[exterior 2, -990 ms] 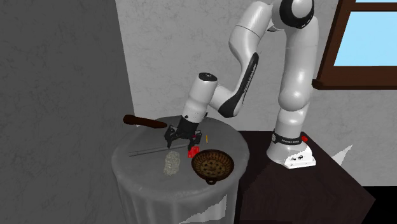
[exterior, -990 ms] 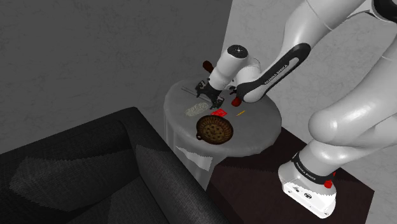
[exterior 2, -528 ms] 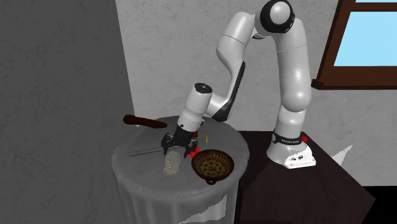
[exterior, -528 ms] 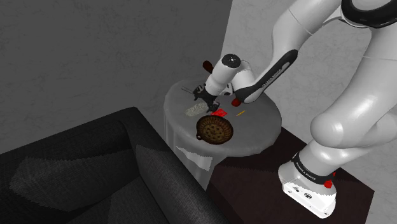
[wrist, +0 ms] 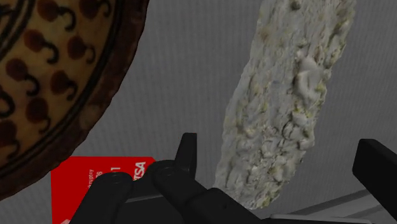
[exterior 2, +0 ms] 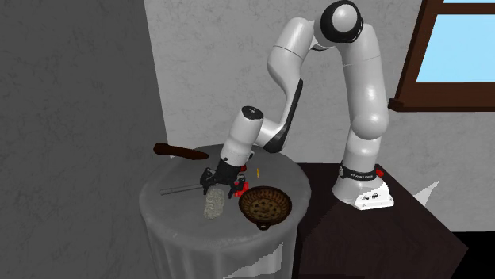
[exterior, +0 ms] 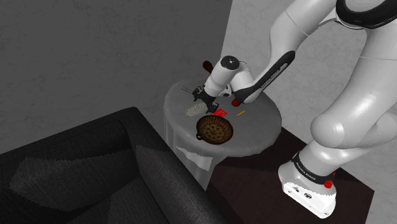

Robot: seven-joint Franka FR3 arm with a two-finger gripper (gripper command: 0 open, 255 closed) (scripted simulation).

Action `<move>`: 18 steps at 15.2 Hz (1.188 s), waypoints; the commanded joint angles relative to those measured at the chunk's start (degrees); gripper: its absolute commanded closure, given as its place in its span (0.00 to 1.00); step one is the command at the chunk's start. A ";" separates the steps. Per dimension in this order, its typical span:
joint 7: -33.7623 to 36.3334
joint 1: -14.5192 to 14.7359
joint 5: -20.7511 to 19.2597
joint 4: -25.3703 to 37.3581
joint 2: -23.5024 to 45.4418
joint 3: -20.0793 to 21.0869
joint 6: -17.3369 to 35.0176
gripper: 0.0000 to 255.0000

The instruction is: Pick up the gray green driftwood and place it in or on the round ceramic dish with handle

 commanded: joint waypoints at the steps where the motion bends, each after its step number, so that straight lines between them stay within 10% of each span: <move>1: 0.00 0.00 0.00 0.00 0.00 0.00 0.00 1.00; 10: 0.03 0.01 -0.03 0.01 0.02 -0.01 0.00 1.00; 16: -6.86 -3.04 8.10 -1.94 -3.63 3.76 -0.20 1.00; 17: -6.87 -3.00 8.12 -1.95 -3.64 3.72 -0.19 0.00; 18: -23.28 -7.32 22.10 -0.81 -1.52 9.72 -2.46 0.00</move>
